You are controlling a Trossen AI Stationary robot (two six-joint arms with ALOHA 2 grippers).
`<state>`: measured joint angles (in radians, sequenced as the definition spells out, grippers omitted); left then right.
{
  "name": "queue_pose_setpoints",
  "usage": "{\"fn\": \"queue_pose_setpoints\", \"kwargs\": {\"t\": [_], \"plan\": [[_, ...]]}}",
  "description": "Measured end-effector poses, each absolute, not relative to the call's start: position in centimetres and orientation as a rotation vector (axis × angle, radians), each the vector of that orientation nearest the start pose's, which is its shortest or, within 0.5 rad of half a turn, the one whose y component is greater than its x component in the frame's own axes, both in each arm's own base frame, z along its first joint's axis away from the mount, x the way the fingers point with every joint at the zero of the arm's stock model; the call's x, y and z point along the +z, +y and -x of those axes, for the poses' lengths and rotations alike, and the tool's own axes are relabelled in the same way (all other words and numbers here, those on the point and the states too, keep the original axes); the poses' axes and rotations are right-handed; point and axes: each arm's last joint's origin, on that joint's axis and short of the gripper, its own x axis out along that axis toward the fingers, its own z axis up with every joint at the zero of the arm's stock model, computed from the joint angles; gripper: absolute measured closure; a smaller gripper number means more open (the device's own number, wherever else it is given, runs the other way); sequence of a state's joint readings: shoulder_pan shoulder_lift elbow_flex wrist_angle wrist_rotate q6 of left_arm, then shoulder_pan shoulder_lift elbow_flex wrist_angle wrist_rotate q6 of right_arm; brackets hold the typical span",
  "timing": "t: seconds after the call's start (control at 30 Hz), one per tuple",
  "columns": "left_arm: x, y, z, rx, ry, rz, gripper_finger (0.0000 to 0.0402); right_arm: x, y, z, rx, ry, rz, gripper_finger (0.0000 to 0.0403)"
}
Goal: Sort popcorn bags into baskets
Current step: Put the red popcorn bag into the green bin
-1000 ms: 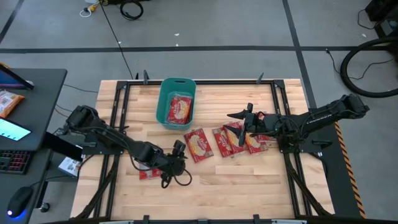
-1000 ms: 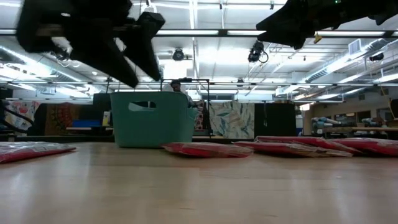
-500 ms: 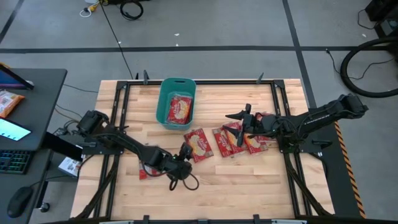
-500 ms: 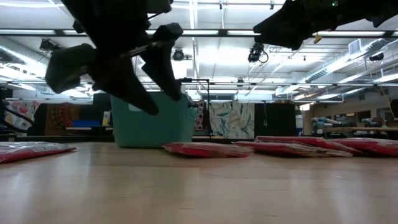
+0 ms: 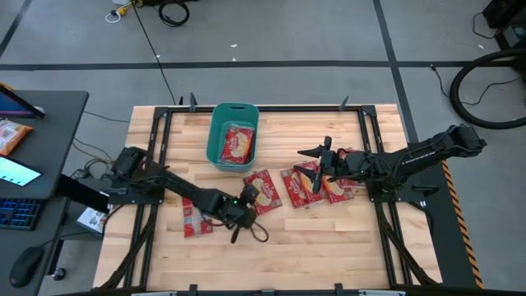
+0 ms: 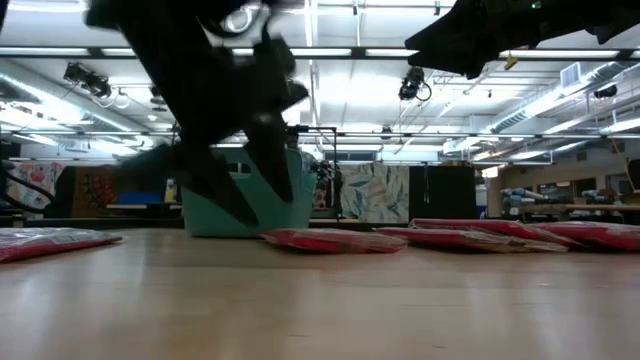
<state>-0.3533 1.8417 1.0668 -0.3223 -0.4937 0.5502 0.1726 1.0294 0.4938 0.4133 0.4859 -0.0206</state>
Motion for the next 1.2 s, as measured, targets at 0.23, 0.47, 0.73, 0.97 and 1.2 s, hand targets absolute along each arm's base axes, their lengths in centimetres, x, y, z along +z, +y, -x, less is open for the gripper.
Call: {"fn": "queue_pose_setpoints", "kwargs": {"t": [0.23, 0.47, 0.73, 0.97, 1.2], "plan": [[12.2, -8.5, -34.6, -0.135, 1.112, -1.076, 0.0187, 24.5, 2.4, -21.7, -0.294, 0.115, 0.066, 0.016], [11.7, -8.0, -34.8, -0.187, 1.127, -1.115, 0.0214, 24.5, 2.4, -21.7, -0.297, 0.125, 0.069, 0.016], [11.7, -8.2, -34.7, -0.148, 1.125, -0.939, 0.0381, 24.5, 2.4, -21.7, -0.297, 0.124, 0.069, 0.016], [15.9, -8.7, -35.1, -0.132, 1.093, -0.683, 0.0393, 24.5, 2.4, -21.7, -0.298, 0.123, 0.069, 0.016], [25.0, -6.5, -36.0, 0.065, 0.87, -0.396, 0.0396, 24.5, 2.4, -21.7, -0.299, 0.117, 0.067, 0.016]]}}
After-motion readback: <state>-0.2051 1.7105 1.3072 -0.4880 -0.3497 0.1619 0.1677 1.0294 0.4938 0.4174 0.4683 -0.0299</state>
